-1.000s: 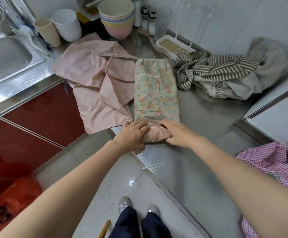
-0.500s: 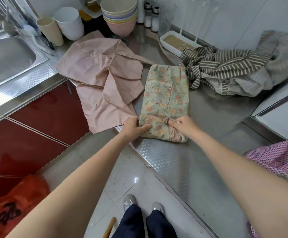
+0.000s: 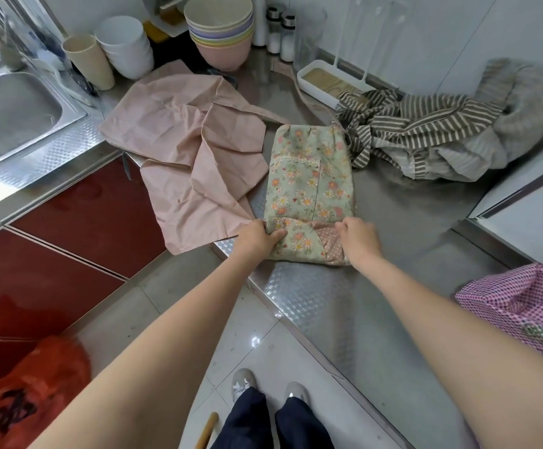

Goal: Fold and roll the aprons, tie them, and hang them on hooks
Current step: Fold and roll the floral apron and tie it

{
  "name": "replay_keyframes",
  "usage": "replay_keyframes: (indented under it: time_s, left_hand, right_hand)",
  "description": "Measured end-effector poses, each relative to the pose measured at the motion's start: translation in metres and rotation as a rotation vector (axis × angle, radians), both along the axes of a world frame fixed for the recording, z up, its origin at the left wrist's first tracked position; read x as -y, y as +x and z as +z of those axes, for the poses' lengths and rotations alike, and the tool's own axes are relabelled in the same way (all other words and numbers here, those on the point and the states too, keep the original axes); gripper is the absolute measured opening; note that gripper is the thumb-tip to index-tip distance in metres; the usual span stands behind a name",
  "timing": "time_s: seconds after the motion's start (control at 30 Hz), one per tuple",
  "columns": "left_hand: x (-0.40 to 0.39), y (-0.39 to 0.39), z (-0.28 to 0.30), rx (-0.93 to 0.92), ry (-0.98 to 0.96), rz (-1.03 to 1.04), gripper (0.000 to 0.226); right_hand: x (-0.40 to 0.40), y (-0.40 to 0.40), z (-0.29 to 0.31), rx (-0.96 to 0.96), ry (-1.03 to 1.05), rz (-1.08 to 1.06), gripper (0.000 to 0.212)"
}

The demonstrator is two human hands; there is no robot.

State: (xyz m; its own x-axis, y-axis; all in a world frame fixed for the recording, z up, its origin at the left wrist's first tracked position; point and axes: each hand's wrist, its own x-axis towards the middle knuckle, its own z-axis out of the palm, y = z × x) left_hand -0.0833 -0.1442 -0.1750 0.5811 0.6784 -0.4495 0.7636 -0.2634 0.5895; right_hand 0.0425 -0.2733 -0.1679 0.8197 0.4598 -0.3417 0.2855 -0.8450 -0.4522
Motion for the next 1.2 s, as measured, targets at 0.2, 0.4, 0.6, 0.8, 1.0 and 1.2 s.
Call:
replay_keyframes:
  time_s: [0.2, 0.4, 0.6, 0.8, 1.0, 1.2]
  left_hand:
    - [0.010, 0.001, 0.006, -0.032, 0.066, -0.001, 0.041]
    - [0.016, -0.006, 0.010, -0.048, 0.682, -0.218, 0.046]
    - [0.008, -0.033, -0.016, 0.163, 1.097, -0.817, 0.051]
    - [0.013, -0.027, -0.015, -0.056, 0.945, -0.811, 0.080]
    - [0.006, -0.013, 0.000, -0.032, 0.658, -0.708, 0.064]
    - [-0.009, -0.020, 0.026, 0.084, 0.103, -0.387, 0.040]
  right_hand:
    - [0.001, -0.002, 0.021, 0.173, -0.264, 0.310, 0.042]
    - [0.006, -0.001, 0.031, 0.056, -0.326, 0.426, 0.059]
    - [0.012, -0.001, 0.031, 0.556, -0.243, 0.548, 0.037]
    - [0.026, -0.015, 0.009, 0.328, -0.243, 0.852, 0.066]
    - [0.017, -0.007, 0.006, 0.208, -0.083, 0.661, 0.044]
    - [0.024, 0.024, 0.014, -0.222, 0.076, 0.396, 0.023]
